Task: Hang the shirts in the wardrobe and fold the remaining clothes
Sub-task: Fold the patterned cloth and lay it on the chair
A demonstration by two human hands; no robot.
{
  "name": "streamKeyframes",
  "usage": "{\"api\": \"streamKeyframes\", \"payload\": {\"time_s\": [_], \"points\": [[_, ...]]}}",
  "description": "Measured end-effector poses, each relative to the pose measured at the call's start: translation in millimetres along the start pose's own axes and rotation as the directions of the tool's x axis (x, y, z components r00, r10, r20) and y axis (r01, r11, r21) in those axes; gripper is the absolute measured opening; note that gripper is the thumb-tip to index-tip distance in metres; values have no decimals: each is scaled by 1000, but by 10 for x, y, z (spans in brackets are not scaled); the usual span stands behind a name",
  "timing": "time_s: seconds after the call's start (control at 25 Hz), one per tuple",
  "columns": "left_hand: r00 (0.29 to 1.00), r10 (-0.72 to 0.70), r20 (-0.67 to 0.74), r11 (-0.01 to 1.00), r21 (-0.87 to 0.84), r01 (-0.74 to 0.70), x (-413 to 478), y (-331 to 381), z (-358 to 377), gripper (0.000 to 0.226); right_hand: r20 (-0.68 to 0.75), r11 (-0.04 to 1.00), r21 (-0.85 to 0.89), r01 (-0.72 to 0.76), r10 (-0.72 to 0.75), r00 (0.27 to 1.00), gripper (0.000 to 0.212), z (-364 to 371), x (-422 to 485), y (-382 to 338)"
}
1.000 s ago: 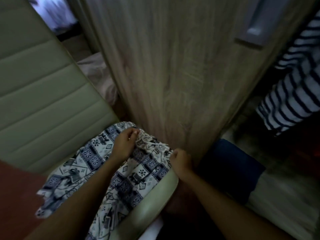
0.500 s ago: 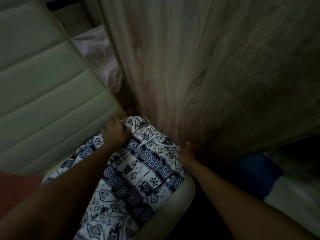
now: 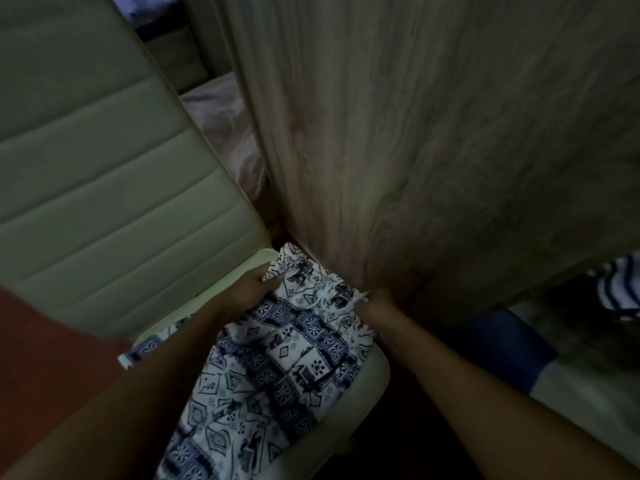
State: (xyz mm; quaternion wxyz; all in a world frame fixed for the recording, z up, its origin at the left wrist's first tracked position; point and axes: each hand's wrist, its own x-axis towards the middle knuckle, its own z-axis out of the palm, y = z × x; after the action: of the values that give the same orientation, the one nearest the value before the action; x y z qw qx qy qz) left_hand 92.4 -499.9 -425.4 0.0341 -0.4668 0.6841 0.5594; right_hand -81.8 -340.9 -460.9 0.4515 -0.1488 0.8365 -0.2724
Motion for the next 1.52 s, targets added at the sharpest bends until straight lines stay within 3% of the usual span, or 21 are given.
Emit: {"api": "streamKeyframes", "payload": {"time_s": [0.12, 0.24, 0.36, 0.44, 0.56, 0.68, 0.76, 0.84, 0.92, 1.0, 1.04, 1.12, 1.24, 1.32, 1.4, 1.52], "points": [[991, -30, -127, 989, -146, 11, -343, 72, -118, 27, -44, 997, 66, 36, -33, 998, 6, -42, -417, -333], [993, -24, -119, 948, -317, -15, -699, 270, -297, 13, -22, 991, 50, 123, -122, 992, 9, -198, -885, -679], [996, 22, -81, 951, -306, -46, -1086, 591, -548, 25, -72, 960, -20, 278, -279, 958, 20, -437, -1357, -1061], [981, 60, -185, 958, -265, -108, -1354, 784, -692, 31, -115, 898, -173, 405, -427, 897, 19, -566, -1669, -1346], [859, 157, -486, 937, -203, -286, -1726, 1124, -1039, 28, -118, 688, -490, 534, -660, 742, 12, -870, -2181, -1833], [739, 330, -587, 891, -65, -449, -2048, 1647, -1418, 30, -32, 436, -709, 554, -805, 592, 15, -1292, -2618, -2306], [665, 405, -628, 850, -9, -526, -2197, 1998, -1585, 24, -24, 393, -752, 528, -818, 575, 20, -1523, -2848, -2559], [599, 433, -674, 823, 25, -567, -2368, 2286, -1696, 20, -49, 398, -755, 522, -827, 560, 5, -1700, -3074, -2751], [547, 448, -707, 802, 48, -595, -2480, 2505, -1774, 24, -99, 411, -756, 509, -841, 533, 13, -1785, -3255, -2911], [501, 429, -752, 799, 58, -598, -2626, 2753, -1808, 26, -194, 493, -695, 524, -830, 524, 13, -1883, -3411, -3080], [492, 427, -758, 797, 59, -601, -2674, 2865, -1796, 26, -226, 564, -618, 548, -795, 563, 19, -1922, -3472, -3160], [513, 469, -719, 784, 70, -617, -2771, 3095, -1735, 22, -237, 686, -418, 595, -715, 658, 37, -2000, -3571, -3302], [579, 582, -571, 701, -9, -713, -2926, 3327, -1603, 11, -284, 781, -89, 618, -614, 736, 43, -1996, -3694, -3399], [598, 660, -454, 647, -62, -760, -3066, 3436, -1541, 13, -296, 775, 84, 626, -581, 758, 36, -1928, -3776, -3469], [603, 716, -351, 621, -74, -780, -3148, 3493, -1511, 16, -288, 743, 263, 616, -549, 785, 12, -1868, -3797, -3547], [623, 730, -280, 613, -132, -779, -3233, 3506, -1546, 22, -237, 666, 479, 572, -529, 815, 10, -1862, -3920, -3613]]}}
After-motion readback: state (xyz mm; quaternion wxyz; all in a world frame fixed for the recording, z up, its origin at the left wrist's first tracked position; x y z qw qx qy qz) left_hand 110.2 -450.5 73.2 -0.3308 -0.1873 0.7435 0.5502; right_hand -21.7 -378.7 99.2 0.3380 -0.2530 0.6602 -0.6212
